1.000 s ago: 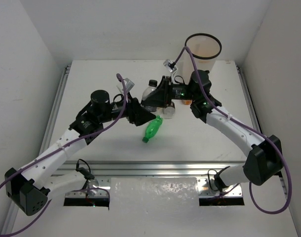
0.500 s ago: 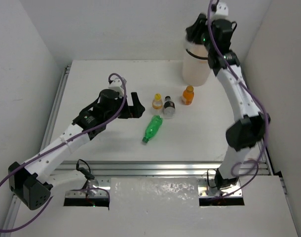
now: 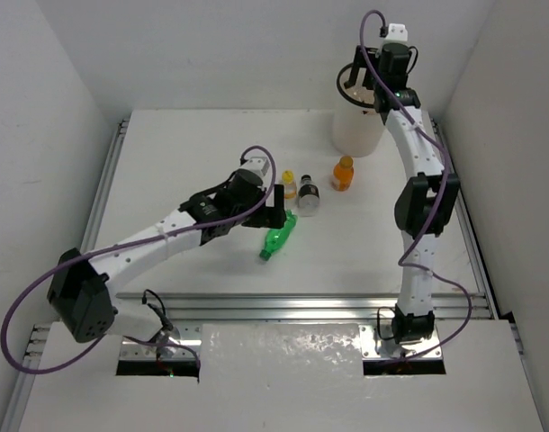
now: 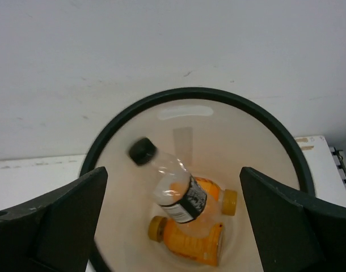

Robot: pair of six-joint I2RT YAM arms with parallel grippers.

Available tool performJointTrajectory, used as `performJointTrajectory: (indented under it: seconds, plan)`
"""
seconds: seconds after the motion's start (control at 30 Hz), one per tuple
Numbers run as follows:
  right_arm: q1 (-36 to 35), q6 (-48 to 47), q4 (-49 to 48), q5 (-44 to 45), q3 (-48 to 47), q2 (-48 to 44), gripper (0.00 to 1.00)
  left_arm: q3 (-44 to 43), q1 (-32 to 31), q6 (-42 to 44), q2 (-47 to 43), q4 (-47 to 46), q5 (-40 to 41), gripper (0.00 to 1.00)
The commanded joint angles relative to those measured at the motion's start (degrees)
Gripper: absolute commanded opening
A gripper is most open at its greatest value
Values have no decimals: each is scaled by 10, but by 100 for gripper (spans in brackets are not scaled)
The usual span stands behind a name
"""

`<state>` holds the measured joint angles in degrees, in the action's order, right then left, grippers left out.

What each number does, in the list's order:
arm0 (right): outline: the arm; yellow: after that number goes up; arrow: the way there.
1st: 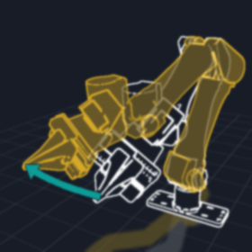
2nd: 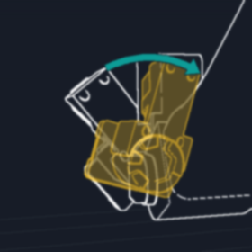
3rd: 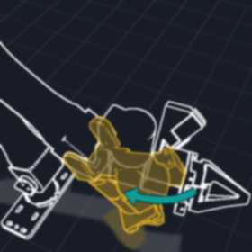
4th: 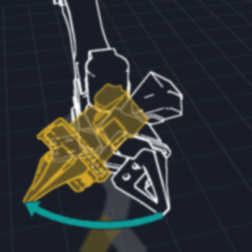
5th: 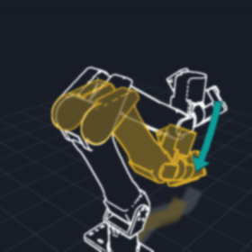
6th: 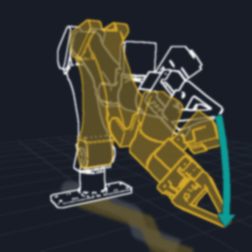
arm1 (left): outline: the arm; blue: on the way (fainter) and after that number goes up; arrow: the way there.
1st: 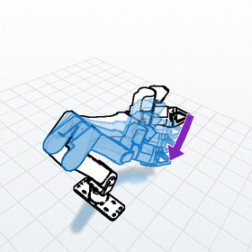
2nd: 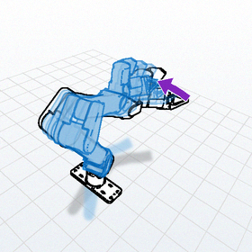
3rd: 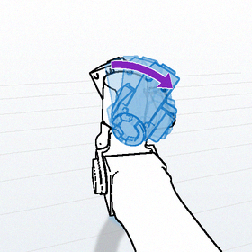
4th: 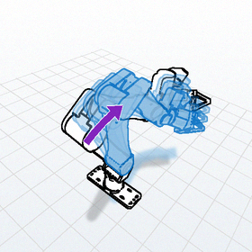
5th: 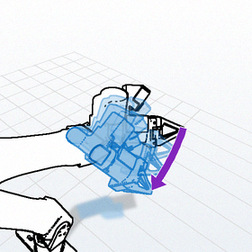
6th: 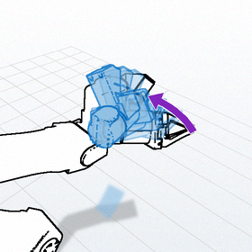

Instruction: Put the plastic bottles in the bin

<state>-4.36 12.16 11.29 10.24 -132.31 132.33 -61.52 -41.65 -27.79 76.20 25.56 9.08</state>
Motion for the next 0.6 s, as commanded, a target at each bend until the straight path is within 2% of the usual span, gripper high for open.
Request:
performJointTrajectory:
  seconds: [0.0,0.07,0.1,0.2,0.23,0.33,0.37,0.43,0.47,0.53,0.57]
  plan:
    - [-7,29,-21,8,36,-154,99,-23,-7,26,57,-8,12,100]
    - [-7,58,0,-9,98,-217,99,-30,-7,41,86,-6,10,100]
    - [-8,66,13,-42,171,-282,99,-33,-7,48,112,-3,13,100]
    - [-8,88,6,-106,292,-405,99,-31,-8,84,150,-25,-1,100]
    - [-11,92,3,-125,363,-431,99,-29,-9,92,156,-32,0,99]
    - [-17,106,-8,-179,481,-512,99,-5,-7,108,174,-87,9,99]
    - [-21,108,-12,-186,506,-528,99,0,-7,111,180,-119,-11,95]
    - [-33,108,-21,-195,571,-567,99,-6,-8,104,209,-122,-17,86]
    - [-38,109,-22,-196,590,-580,99,-4,-8,101,226,-135,-22,75]
    - [-46,110,-21,-200,633,-616,99,14,-10,94,236,-156,-30,67]
    - [-48,113,-20,-203,645,-628,99,21,-11,91,244,-174,-31,67]
